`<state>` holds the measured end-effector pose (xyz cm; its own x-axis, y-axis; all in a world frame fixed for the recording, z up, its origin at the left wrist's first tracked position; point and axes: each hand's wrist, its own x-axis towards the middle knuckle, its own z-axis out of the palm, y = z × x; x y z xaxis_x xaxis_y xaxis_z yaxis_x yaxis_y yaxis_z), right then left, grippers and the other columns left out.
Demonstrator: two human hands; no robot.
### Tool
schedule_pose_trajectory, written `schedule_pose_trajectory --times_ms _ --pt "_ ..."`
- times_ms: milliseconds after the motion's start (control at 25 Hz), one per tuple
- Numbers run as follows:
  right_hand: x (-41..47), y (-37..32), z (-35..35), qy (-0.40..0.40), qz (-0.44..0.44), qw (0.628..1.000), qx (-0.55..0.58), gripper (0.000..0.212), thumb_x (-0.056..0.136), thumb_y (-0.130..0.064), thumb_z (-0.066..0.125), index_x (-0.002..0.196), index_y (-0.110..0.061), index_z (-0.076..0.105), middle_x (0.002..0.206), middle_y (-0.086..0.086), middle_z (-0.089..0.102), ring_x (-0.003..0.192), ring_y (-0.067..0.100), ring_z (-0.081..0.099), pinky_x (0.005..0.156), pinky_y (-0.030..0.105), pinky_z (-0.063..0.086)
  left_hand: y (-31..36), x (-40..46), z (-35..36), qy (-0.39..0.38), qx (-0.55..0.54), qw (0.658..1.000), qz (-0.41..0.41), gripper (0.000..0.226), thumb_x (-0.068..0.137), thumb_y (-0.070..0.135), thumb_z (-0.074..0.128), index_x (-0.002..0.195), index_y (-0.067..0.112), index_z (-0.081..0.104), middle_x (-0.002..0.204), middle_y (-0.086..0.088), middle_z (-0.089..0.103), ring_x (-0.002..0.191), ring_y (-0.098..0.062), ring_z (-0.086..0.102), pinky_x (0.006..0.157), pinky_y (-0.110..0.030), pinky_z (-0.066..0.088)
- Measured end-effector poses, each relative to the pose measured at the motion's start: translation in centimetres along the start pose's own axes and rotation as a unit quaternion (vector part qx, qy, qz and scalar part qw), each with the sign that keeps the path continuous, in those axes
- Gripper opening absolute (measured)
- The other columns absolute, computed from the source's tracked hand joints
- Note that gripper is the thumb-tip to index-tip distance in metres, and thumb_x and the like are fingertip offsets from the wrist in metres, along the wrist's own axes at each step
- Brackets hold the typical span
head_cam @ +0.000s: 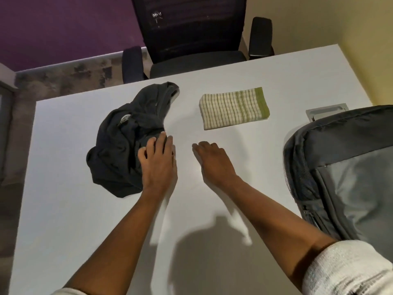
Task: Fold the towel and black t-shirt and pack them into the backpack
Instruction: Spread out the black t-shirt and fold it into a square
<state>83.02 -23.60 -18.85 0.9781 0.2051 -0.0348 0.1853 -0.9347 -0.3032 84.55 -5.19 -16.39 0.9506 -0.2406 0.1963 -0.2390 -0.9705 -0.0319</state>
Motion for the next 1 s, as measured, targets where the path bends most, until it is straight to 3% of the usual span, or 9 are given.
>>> schedule_pose_trajectory --times_ms 120,200,280,360,480,640,800,920,1000 --pt "0.1 -2.5 0.1 -0.061 0.002 0.998 0.005 0.06 0.075 -0.004 0.064 0.133 -0.014 0.051 0.119 0.008 0.058 0.099 0.032 0.056 0.07 0.037 0.039 -3.7 -0.5 -1.7 0.02 0.04 0.996 -0.081 0.066 0.091 0.03 0.064 0.15 0.022 0.035 0.161 -0.008 0.027 0.141 -0.033 0.034 0.108 -0.055 0.03" --pt "-0.4 -3.8 0.3 -0.108 0.011 0.994 0.008 0.058 0.081 -0.015 0.067 0.136 -0.015 0.048 0.132 0.009 0.052 0.116 0.033 0.051 0.087 0.043 0.046 -5.7 -0.6 -2.1 -0.027 0.038 0.982 -0.183 0.083 0.088 0.033 0.068 0.156 0.024 0.021 0.164 -0.012 0.018 0.147 -0.039 0.025 0.113 -0.061 0.023" --pt "-1.0 -4.9 0.4 -0.139 0.017 0.99 0.017 0.054 0.085 -0.024 0.066 0.134 -0.015 0.046 0.14 0.009 0.046 0.126 0.033 0.044 0.097 0.045 0.043 -7.5 -1.5 -2.3 -0.094 0.017 0.962 -0.257 0.091 0.088 0.035 0.07 0.158 0.024 0.013 0.161 -0.017 0.023 0.144 -0.042 0.029 0.111 -0.063 0.029" --pt "-1.8 -6.0 0.3 -0.15 0.028 0.988 0.038 0.048 0.085 -0.028 0.065 0.128 -0.014 0.048 0.138 0.008 0.046 0.127 0.032 0.044 0.098 0.044 0.044 -8.5 -2.9 -2.4 -0.133 0.031 0.964 -0.229 0.083 0.092 0.034 0.066 0.158 0.025 0.016 0.151 -0.018 0.038 0.133 -0.041 0.041 0.103 -0.055 0.042" --pt "-3.7 -7.9 0.4 -0.147 0.064 0.983 0.089 0.044 0.083 -0.028 0.065 0.12 -0.011 0.05 0.125 0.007 0.051 0.12 0.03 0.048 0.096 0.044 0.046 -9.0 -4.9 -3.6 -0.146 0.022 0.974 -0.169 0.07 0.096 0.033 0.06 0.156 0.028 0.023 0.138 -0.015 0.051 0.118 -0.035 0.051 0.092 -0.044 0.045" --pt "-7.3 -10.9 1.2 -0.154 0.097 0.976 0.12 0.033 0.08 -0.032 0.064 0.101 -0.016 0.044 0.108 0.001 0.049 0.107 0.028 0.049 0.087 0.044 0.046 -8.8 -8.8 -5.5 -0.145 -0.031 0.976 -0.159 0.063 0.096 0.035 0.062 0.152 0.029 0.032 0.129 -0.011 0.058 0.11 -0.031 0.056 0.086 -0.039 0.048" --pt "-11.1 -14.0 1.7 -0.161 0.14 0.962 0.169 0.034 0.08 -0.037 0.063 0.099 -0.018 0.041 0.107 0.002 0.053 0.101 0.027 0.05 0.086 0.047 0.048 -8.7 -16.0 -5.6 -0.13 -0.04 0.982 -0.127 0.061 0.097 0.036 0.063 0.151 0.024 0.037 0.122 -0.011 0.063 0.098 -0.025 0.062 0.081 -0.033 0.052" --pt "-14.8 -16.4 1.8 -0.152 0.159 0.949 0.227 0.046 0.079 -0.041 0.063 0.115 -0.016 0.05 0.117 0.005 0.06 0.108 0.029 0.056 0.092 0.047 0.05 -9.0 -23.3 -5.4 -0.074 -0.065 0.989 -0.114 0.063 0.084 0.028 0.08 0.14 0.017 0.053 0.109 -0.014 0.068 0.083 -0.028 0.064 0.068 -0.035 0.055" --pt "-17.8 -18.2 1.8 -0.146 0.164 0.941 0.256 0.052 0.084 -0.036 0.067 0.129 -0.014 0.05 0.127 0.006 0.061 0.115 0.029 0.057 0.095 0.04 0.048 -9.2 -27.5 -5.6 -0.064 -0.092 0.987 -0.119 0.06 0.084 0.027 0.079 0.138 0.016 0.054 0.113 -0.013 0.068 0.088 -0.03 0.065 0.072 -0.038 0.057"
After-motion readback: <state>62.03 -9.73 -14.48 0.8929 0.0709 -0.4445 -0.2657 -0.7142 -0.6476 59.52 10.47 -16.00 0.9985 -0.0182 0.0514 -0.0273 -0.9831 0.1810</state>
